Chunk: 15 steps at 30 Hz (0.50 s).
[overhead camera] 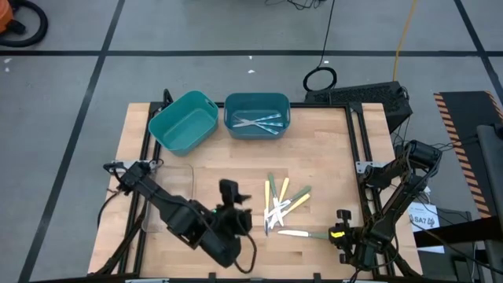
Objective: Sort silverware by color (type)
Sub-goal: Put the bottom green table knife into the green bin
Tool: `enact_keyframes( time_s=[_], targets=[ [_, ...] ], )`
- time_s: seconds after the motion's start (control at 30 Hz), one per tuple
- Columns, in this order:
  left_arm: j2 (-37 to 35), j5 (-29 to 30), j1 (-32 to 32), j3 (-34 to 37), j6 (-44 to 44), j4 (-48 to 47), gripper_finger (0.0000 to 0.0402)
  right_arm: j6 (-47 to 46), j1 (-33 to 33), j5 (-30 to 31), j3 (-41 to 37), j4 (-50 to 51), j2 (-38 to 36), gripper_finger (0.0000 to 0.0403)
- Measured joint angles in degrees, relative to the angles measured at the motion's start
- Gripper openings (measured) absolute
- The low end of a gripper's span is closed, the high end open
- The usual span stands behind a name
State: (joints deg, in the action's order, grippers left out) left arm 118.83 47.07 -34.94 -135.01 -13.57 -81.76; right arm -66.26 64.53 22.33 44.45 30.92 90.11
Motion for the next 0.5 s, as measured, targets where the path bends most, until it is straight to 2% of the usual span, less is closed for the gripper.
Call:
enact_keyframes(
  time_s=[0.1,0.2,0.3,0.5],
  targets=[
    [0.18,0.11,0.30,0.47,-2.61,-2.58,0.0202,1.03,0.00,0.10,0.00,-0.15,0.00,0.0082],
    [0.24,0.07,0.85,2.38,-3.10,-1.15,0.0202,1.18,0.00,0.19,0.00,-0.22,0.00,0.0082],
    [0.08,-1.94,2.23,7.01,-1.68,5.44,0.0202,1.08,-0.02,0.19,0.00,-0.29,0.00,0.0082],
    [0.32,-8.69,4.66,21.52,5.26,25.31,0.0202,1.13,-0.02,0.16,-0.06,-1.92,0.00,0.0082]
  ],
)
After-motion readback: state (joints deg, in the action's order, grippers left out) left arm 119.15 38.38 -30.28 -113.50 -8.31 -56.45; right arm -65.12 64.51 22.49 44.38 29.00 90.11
